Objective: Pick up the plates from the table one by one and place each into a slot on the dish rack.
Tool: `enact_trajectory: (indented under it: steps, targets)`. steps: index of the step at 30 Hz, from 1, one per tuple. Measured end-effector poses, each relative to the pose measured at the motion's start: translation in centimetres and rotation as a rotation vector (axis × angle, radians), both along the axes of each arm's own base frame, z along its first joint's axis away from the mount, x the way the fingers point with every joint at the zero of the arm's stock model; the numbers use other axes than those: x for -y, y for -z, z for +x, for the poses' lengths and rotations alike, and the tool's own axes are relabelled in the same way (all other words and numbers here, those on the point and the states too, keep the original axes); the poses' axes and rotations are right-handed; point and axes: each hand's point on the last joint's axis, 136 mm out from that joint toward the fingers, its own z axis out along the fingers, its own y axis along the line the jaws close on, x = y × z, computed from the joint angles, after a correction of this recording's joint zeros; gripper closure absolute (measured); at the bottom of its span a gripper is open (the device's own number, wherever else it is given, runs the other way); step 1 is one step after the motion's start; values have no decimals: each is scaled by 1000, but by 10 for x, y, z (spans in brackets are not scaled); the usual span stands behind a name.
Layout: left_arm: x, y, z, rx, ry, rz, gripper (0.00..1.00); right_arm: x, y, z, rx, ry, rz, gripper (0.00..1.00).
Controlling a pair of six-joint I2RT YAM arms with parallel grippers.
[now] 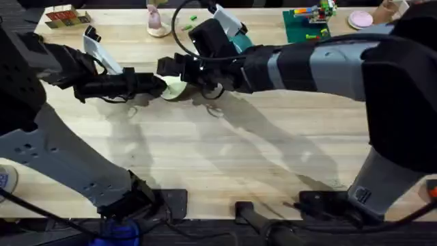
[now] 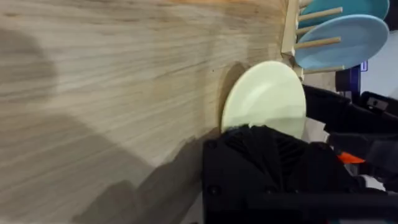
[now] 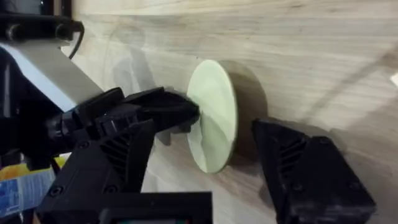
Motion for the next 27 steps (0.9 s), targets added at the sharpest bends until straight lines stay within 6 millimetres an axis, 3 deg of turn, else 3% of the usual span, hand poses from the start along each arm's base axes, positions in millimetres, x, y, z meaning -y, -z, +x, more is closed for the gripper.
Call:
enact_trajectory:
  steps: [10, 15, 20, 27]
  targets:
    - [0, 0, 0, 0, 0, 0, 963, -5, 0, -6, -13, -3, 8, 357]
    - [0, 0, 0, 0, 0, 0, 963, -4, 7, -6, -26, 1, -1, 584]
    - [0, 0, 0, 0, -1, -2, 962, -3, 18, -6, -48, 3, -9, 943]
    - [-2, -1, 0, -3, -11, -17, 963, -5, 15, -5, -44, -3, 4, 967]
